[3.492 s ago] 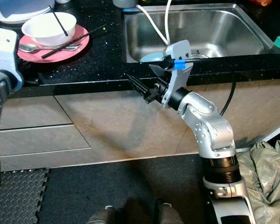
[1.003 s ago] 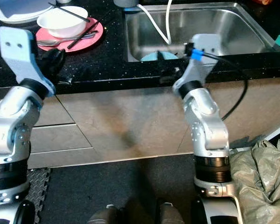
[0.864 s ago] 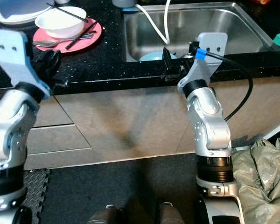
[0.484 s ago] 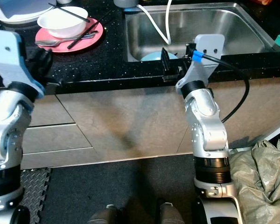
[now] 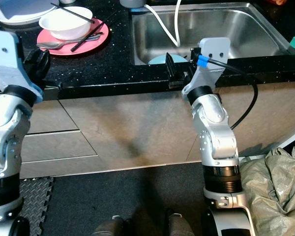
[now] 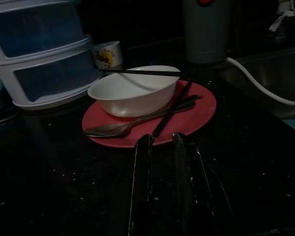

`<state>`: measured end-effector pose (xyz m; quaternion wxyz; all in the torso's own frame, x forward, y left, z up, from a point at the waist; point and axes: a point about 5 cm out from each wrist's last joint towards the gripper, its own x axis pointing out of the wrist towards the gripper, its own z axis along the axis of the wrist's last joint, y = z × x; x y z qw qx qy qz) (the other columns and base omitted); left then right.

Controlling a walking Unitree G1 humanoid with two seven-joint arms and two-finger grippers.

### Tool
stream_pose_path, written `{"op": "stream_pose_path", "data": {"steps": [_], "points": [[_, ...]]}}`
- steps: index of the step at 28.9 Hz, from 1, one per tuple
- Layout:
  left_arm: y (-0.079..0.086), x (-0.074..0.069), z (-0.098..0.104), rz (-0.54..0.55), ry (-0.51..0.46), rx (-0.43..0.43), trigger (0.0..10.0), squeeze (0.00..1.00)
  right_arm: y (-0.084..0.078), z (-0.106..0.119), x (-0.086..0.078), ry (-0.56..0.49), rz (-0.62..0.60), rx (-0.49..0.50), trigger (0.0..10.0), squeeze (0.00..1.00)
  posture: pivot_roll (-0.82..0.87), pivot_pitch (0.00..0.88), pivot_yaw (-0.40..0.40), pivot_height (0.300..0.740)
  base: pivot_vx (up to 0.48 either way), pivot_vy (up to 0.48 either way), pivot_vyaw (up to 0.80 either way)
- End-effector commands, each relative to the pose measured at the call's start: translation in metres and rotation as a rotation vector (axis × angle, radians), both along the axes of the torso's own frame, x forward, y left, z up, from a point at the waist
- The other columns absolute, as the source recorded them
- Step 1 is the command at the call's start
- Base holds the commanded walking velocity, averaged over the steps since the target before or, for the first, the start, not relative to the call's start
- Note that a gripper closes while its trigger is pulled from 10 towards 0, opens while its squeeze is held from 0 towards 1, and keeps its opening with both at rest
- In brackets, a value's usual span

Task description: Kitchen organization

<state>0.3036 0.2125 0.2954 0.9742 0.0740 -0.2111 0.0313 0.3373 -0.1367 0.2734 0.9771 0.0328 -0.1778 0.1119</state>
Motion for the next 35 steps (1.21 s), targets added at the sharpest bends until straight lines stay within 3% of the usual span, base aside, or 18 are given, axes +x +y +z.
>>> {"op": "stream_pose_path", "data": {"steps": [1,35], "points": [[0.0002,-0.0019,-0.0038,-0.008,0.017,0.015,10.0,0.00,0.0019,-0.0042,-0.0008,0.016,0.011,0.000,10.0,0.00,0.03,0.185,0.027,0.740,0.000,0.000,0.00],[-0.0078,-0.0046,-0.0028,-0.082,0.008,0.062,10.0,0.00,-0.0002,-0.0033,0.0002,0.016,0.005,0.015,10.0,0.00,0.03,0.189,0.026,0.740,0.374,0.000,0.00]]}}
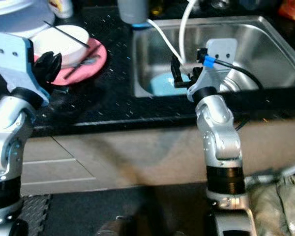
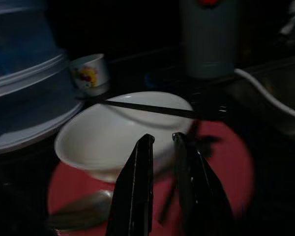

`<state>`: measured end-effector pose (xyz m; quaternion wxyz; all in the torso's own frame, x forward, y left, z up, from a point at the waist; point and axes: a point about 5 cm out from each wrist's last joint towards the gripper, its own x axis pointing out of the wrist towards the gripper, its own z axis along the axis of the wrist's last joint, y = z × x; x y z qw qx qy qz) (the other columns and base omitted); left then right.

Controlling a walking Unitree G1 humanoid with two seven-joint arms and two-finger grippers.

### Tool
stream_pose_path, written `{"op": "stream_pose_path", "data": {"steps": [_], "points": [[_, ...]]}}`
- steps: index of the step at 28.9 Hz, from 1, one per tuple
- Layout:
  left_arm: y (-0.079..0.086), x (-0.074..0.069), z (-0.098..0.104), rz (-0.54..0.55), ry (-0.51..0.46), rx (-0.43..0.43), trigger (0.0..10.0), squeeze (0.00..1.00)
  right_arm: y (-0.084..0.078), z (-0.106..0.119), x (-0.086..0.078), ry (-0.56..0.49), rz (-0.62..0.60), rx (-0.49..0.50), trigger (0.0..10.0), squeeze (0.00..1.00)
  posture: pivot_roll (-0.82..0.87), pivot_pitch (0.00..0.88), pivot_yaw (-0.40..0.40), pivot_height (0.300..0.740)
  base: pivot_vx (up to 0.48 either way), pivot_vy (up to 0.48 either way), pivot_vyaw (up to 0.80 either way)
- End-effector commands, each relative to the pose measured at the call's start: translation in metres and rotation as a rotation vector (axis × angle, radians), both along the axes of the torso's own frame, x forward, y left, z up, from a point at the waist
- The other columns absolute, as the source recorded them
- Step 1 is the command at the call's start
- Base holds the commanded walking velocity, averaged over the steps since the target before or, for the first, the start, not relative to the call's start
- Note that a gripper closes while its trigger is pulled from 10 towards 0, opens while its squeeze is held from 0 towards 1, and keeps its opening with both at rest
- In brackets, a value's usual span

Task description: Kitchen organization

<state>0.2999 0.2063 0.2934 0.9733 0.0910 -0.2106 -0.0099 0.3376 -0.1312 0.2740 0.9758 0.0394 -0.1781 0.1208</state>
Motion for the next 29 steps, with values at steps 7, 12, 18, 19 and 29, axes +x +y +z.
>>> {"op": "stream_pose_path", "data": {"steps": [7,12,18,19,29], "points": [[-0.006,-0.002,0.000,-0.034,-0.009,0.010,10.0,0.00,-0.007,-0.004,0.000,0.017,-0.018,0.006,10.0,0.00,0.03,0.190,0.025,0.740,0.325,0.000,0.00],[-0.011,-0.005,0.002,-0.052,-0.034,0.006,10.0,0.00,-0.008,-0.004,0.001,0.018,-0.019,0.008,10.0,0.00,0.04,0.191,0.024,0.740,0.000,0.000,0.00],[-0.017,-0.009,0.004,-0.078,-0.048,-0.007,10.0,0.00,-0.008,-0.004,0.001,0.020,-0.020,0.010,10.0,0.00,0.04,0.191,0.024,0.740,0.000,0.000,0.00],[-0.017,-0.009,0.004,-0.078,-0.048,-0.007,10.0,0.00,-0.008,-0.004,0.001,0.020,-0.020,0.010,10.0,0.00,0.04,0.191,0.024,0.740,0.000,0.000,0.00],[-0.018,-0.007,0.003,-0.065,-0.024,-0.027,10.0,0.00,-0.009,-0.004,0.002,0.022,-0.019,0.010,10.0,0.00,0.04,0.193,0.023,0.740,0.000,0.000,0.00]]}}
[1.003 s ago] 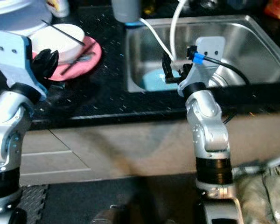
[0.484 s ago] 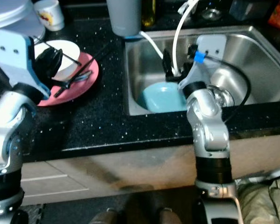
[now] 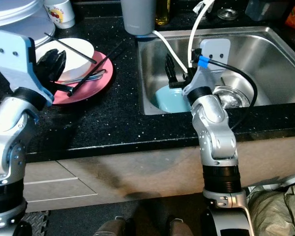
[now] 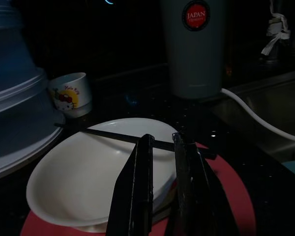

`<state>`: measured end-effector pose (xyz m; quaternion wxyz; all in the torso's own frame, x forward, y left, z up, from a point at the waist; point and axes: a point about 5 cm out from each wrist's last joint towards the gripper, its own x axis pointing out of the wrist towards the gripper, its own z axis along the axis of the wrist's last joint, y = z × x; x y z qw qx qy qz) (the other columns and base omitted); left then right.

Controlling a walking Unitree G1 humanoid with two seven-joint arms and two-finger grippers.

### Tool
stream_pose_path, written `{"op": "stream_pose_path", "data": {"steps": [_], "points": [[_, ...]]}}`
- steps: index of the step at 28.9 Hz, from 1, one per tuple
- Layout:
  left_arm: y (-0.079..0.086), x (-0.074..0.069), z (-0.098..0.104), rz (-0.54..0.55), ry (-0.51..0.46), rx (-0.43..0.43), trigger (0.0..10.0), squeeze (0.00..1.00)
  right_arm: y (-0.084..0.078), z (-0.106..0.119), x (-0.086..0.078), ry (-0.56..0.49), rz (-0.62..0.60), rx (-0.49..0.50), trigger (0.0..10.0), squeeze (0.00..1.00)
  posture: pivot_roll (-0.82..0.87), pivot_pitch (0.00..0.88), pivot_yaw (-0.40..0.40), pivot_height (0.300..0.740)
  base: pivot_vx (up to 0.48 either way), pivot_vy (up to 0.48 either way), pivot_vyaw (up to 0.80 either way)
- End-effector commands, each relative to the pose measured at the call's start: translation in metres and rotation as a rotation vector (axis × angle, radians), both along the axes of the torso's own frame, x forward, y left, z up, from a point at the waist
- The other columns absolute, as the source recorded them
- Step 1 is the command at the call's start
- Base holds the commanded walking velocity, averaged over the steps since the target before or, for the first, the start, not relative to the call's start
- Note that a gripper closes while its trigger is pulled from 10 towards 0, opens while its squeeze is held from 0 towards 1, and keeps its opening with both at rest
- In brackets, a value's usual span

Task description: Kitchen organization

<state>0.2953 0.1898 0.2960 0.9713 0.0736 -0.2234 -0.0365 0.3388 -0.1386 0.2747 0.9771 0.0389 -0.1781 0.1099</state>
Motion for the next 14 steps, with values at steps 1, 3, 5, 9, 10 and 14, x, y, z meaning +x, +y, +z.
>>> {"op": "stream_pose_path", "data": {"steps": [1,3,5,9,10,14], "points": [[-0.0011,-0.0024,0.0005,0.002,-0.003,-0.002,10.0,0.00,-0.0017,-0.0045,0.0009,0.021,0.004,0.007,10.0,0.00,0.04,0.193,0.024,0.740,0.000,0.000,0.00],[0.0005,-0.0022,0.0002,0.008,0.002,-0.011,10.0,0.00,-0.0016,-0.0045,0.0013,0.021,0.005,0.007,10.0,0.00,0.04,0.192,0.023,0.740,0.000,0.000,0.00],[0.0021,-0.0021,0.0009,0.030,-0.002,0.016,10.0,0.00,-0.0015,-0.0044,0.0016,0.021,0.006,0.006,10.0,0.00,0.04,0.192,0.023,0.740,0.000,-0.480,0.00],[0.0032,-0.0010,0.0003,0.041,0.005,0.022,10.0,0.00,-0.0015,-0.0043,0.0018,0.021,0.006,0.005,10.0,0.00,0.04,0.191,0.023,0.740,0.000,-0.480,0.00],[0.0043,-0.0005,0.0002,0.043,0.007,-0.003,10.0,0.00,-0.0016,-0.0043,0.0019,0.021,0.005,0.005,10.0,0.00,0.03,0.190,0.022,0.740,0.000,-0.307,0.00],[0.0085,0.0013,0.0002,0.054,0.023,-0.068,10.0,0.00,-0.0020,-0.0036,0.0017,0.020,0.005,0.004,10.0,0.00,0.03,0.191,0.020,0.740,0.000,-0.154,0.00]]}}
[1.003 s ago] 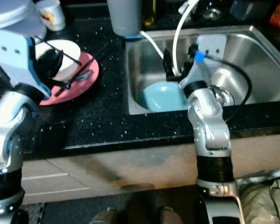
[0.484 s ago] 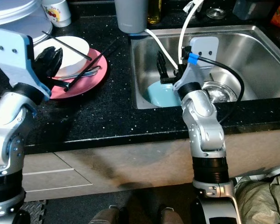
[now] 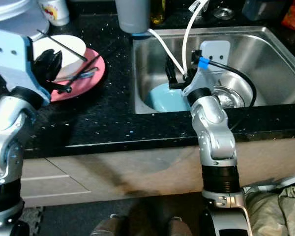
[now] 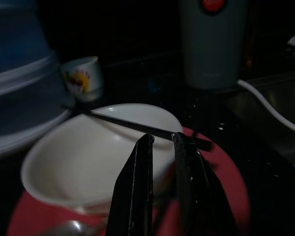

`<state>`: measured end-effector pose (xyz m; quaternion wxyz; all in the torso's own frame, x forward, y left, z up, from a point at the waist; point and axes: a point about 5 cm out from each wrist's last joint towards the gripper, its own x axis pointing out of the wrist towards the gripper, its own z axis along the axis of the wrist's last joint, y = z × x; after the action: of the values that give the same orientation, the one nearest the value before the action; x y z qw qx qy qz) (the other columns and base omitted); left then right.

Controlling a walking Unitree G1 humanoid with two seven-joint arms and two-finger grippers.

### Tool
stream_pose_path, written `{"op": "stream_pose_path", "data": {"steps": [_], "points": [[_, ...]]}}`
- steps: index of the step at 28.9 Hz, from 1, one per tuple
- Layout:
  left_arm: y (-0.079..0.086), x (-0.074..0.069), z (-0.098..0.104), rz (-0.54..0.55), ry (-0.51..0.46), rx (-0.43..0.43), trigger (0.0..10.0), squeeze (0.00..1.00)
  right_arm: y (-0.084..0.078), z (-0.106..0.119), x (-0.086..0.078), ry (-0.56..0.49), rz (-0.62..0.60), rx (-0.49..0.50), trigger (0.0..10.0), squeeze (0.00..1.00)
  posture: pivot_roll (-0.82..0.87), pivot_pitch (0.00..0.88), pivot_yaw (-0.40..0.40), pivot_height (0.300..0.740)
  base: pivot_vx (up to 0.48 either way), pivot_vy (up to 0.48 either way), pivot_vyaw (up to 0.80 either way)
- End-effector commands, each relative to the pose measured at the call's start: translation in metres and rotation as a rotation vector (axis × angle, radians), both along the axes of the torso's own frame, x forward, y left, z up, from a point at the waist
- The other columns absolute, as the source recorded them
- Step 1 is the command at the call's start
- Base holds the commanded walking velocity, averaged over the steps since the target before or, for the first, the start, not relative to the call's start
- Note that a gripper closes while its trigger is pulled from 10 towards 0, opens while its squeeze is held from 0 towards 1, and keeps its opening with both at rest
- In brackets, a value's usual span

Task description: Kitchen organization

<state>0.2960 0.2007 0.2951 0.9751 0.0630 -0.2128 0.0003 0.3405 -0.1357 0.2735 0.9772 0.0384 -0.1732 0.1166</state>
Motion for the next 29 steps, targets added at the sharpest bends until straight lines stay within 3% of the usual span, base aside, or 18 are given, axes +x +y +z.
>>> {"op": "stream_pose_path", "data": {"steps": [1,11,18,29], "points": [[-0.001,0.001,0.002,-0.013,0.004,-0.039,10.0,0.00,-0.005,-0.002,0.000,0.010,-0.008,0.008,10.0,0.00,0.03,0.190,0.020,0.740,0.000,0.000,0.00],[0.008,-0.001,0.002,0.012,0.000,-0.064,10.0,0.00,-0.002,-0.001,0.001,0.007,0.004,0.008,10.0,0.00,0.04,0.183,0.013,0.740,0.000,0.000,0.00],[0.015,-0.001,0.001,0.060,0.037,-0.003,10.0,0.00,-0.001,-0.001,0.001,0.004,0.013,0.004,10.0,0.00,0.04,0.179,0.011,0.740,0.000,0.000,0.00],[0.020,-0.001,0.007,0.086,0.038,-0.005,10.0,0.00,0.000,0.000,0.003,0.009,0.037,-0.001,10.0,0.00,0.04,0.173,0.006,0.740,0.000,0.000,0.00]]}}
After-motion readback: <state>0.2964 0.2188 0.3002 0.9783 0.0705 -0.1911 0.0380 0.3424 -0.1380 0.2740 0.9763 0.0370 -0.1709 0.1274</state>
